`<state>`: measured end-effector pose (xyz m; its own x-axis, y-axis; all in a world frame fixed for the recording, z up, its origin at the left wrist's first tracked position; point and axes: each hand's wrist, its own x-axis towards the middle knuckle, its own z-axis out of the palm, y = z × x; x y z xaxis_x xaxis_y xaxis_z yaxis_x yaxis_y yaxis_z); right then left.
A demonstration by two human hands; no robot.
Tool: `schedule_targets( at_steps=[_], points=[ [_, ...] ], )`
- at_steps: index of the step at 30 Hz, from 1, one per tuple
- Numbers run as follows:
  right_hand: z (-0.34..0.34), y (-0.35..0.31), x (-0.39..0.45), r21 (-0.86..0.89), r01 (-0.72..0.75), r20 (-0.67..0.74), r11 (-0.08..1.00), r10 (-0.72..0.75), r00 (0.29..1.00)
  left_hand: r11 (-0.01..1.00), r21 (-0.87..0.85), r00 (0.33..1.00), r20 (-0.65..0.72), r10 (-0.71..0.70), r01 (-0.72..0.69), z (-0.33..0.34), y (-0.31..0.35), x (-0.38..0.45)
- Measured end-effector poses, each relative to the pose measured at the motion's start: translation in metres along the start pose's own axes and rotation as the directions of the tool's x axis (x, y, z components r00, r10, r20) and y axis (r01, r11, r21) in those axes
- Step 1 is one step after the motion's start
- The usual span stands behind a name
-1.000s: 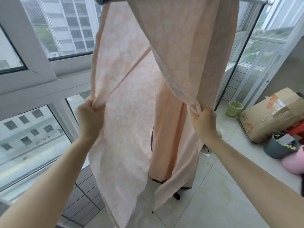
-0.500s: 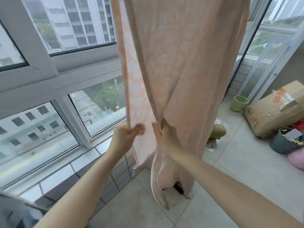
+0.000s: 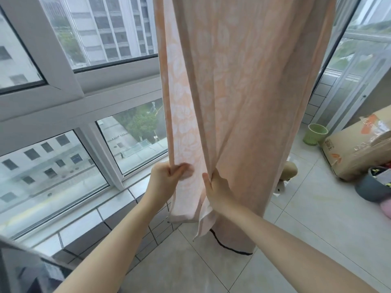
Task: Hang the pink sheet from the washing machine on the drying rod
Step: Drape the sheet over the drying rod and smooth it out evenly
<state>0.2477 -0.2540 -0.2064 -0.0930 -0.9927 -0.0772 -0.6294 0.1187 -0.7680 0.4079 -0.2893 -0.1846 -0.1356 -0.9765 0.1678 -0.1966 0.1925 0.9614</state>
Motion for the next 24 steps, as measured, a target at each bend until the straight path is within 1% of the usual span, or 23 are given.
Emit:
schedule_targets(
  at_steps=[2,4,6,9,13,15,17,19,21,24],
  points=[
    [-0.001,0.001,-0.001,-0.016,-0.021,0.06,1.0,0.022,0.998,0.998,0.058,1.0,-0.002,-0.003,0.004,0.0,-0.005,0.001],
    [-0.003,-0.001,-0.001,-0.029,0.015,0.09,0.999,-0.013,0.996,0.989,0.149,1.0,-0.02,-0.005,0.008,-0.001,-0.014,0.003],
    [-0.006,-0.006,-0.002,-0.037,0.069,0.076,0.997,-0.066,0.995,0.976,0.214,0.999,-0.011,-0.039,0.041,0.001,-0.02,0.0],
    [-0.008,-0.01,-0.006,-0.078,0.134,0.027,0.988,-0.132,0.991,0.972,0.21,0.994,-0.005,-0.11,0.109,0.003,-0.032,-0.005],
    [-0.008,-0.012,-0.008,-0.122,0.165,0.0,0.979,-0.167,0.986,0.975,0.188,0.993,0.012,-0.121,0.117,0.008,-0.031,-0.005],
    [-0.01,-0.011,-0.009,-0.127,0.177,-0.015,0.976,-0.181,0.983,0.98,0.184,0.996,0.026,-0.081,0.075,0.01,-0.018,-0.006],
    [-0.013,-0.011,-0.007,-0.107,0.189,-0.05,0.976,-0.196,0.979,0.99,0.143,1.0,0.01,-0.017,0.016,0.008,-0.003,-0.002],
    [-0.019,-0.014,-0.006,-0.072,0.197,-0.084,0.978,-0.203,0.976,0.996,0.077,0.998,-0.038,0.045,-0.042,0.004,0.015,0.001],
    [-0.027,-0.021,-0.004,-0.037,0.224,-0.112,0.974,-0.226,0.968,0.993,0.062,0.99,-0.088,0.108,-0.103,0.0,0.032,0.007],
    [-0.044,-0.041,0.001,-0.021,0.305,-0.157,0.952,-0.304,0.94,0.98,0.033,0.969,-0.145,0.201,-0.198,-0.006,0.066,0.017]
  ],
)
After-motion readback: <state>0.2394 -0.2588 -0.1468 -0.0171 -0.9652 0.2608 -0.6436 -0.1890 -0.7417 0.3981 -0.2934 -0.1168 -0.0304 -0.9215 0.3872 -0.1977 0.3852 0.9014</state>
